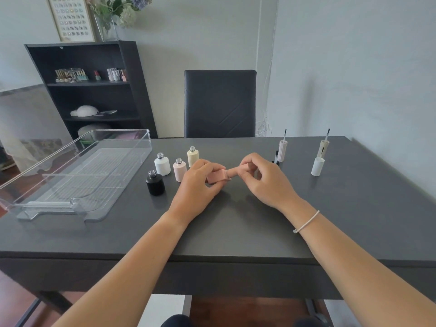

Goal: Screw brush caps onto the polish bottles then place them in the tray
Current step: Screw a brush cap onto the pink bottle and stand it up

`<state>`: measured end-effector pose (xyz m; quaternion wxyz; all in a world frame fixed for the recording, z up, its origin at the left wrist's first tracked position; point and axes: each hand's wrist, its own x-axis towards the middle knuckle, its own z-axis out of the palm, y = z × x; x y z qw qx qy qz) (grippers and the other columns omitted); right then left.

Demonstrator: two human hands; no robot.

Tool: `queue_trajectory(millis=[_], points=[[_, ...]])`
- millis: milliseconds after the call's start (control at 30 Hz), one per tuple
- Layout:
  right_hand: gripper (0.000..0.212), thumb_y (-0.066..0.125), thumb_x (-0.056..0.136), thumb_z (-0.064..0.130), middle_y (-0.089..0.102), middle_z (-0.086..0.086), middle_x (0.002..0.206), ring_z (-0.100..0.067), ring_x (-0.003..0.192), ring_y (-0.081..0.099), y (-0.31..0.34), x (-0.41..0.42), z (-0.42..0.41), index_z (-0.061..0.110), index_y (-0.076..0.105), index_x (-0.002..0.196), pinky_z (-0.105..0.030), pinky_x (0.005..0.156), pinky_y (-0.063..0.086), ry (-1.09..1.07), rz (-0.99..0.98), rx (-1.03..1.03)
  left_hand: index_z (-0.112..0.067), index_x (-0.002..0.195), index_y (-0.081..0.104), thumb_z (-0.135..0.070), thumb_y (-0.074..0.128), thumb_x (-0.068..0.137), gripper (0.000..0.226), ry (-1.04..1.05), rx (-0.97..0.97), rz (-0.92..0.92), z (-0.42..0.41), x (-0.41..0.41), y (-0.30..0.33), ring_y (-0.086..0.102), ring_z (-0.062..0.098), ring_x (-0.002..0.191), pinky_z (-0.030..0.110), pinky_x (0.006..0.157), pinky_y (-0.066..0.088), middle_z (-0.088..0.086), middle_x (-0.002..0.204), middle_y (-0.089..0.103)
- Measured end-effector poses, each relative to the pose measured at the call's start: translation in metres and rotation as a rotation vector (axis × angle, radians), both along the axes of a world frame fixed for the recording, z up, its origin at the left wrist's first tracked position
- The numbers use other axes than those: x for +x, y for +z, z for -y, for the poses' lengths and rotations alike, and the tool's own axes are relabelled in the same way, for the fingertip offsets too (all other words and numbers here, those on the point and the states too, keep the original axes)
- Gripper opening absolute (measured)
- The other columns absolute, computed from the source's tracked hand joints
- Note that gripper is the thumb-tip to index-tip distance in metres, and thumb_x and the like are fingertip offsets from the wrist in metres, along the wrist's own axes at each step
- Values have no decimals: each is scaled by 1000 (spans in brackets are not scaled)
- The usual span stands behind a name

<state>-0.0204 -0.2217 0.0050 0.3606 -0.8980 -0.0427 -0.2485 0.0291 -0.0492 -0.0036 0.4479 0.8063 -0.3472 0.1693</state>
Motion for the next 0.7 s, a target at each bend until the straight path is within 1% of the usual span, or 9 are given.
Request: queue_trajectory(millis=[33, 133, 267, 400, 500, 533, 633, 667, 700], points=[[23, 52, 89, 34, 46, 10, 60, -7, 56, 43, 0, 0, 0, 14, 54, 81, -27, 54, 35, -11, 1, -9, -15, 99, 66, -13, 71, 78, 22, -1, 3, 2, 0, 0, 0, 53, 9, 88, 30, 81, 50, 3, 96, 59], [38, 46, 89, 48, 42, 8, 53, -7, 50, 41, -1, 0, 1, 14, 55, 73, -24, 51, 30, -51, -22, 19, -15, 99, 66, -13, 71, 78, 22, 1, 2, 12, 0, -1, 0, 52, 6, 86, 28, 80, 50, 3, 95, 58], [19, 52, 89, 35, 48, 10, 64, -4, 54, 42, -1, -1, 1, 19, 54, 80, -24, 54, 32, -12, 23, -2, -15, 99, 65, -14, 71, 78, 22, 5, 8, 13, 0, 0, 0, 52, 6, 86, 24, 79, 49, 2, 95, 58], [38, 46, 89, 48, 42, 7, 52, -6, 50, 42, -2, -1, 1, 15, 54, 71, -24, 49, 29, -72, -10, 11, -15, 99, 65, -13, 70, 78, 22, 1, 10, 10, 0, 0, -1, 52, 5, 86, 23, 79, 48, 3, 96, 58], [20, 52, 88, 39, 48, 10, 65, 0, 57, 45, -1, -1, 2, 22, 54, 79, -23, 53, 32, -27, 31, 15, -16, 99, 65, -14, 71, 78, 22, 1, 7, 7, 0, 1, -1, 51, 3, 85, 22, 79, 48, 3, 96, 58], [19, 52, 89, 37, 48, 9, 64, -1, 56, 45, -1, -2, 2, 23, 54, 76, -24, 53, 32, -25, 36, 7, -16, 99, 65, -14, 71, 78, 22, -1, 7, 7, 0, 1, -1, 51, 4, 85, 23, 79, 48, 4, 95, 58], [41, 37, 92, 50, 48, 3, 55, -10, 51, 43, 0, -2, 1, 39, 62, 61, -27, 51, 33, -73, -51, -3, -17, 98, 66, -13, 71, 78, 21, -10, 1, 6, 0, 1, -2, 52, 7, 86, 30, 81, 50, 2, 94, 58], [44, 33, 92, 53, 50, 1, 55, -10, 51, 45, 1, -2, 2, 41, 63, 62, -27, 51, 34, -86, -71, 3, -16, 97, 66, -13, 71, 78, 21, -11, -4, 1, 0, 1, -2, 53, 8, 86, 31, 81, 50, 2, 94, 58], [43, 33, 92, 54, 51, 2, 55, -9, 51, 46, 1, -2, 2, 35, 64, 68, -28, 52, 34, -90, -55, 18, -16, 97, 66, -14, 71, 78, 20, -9, -8, -3, 0, 1, -2, 53, 9, 87, 32, 81, 50, 2, 94, 58]])
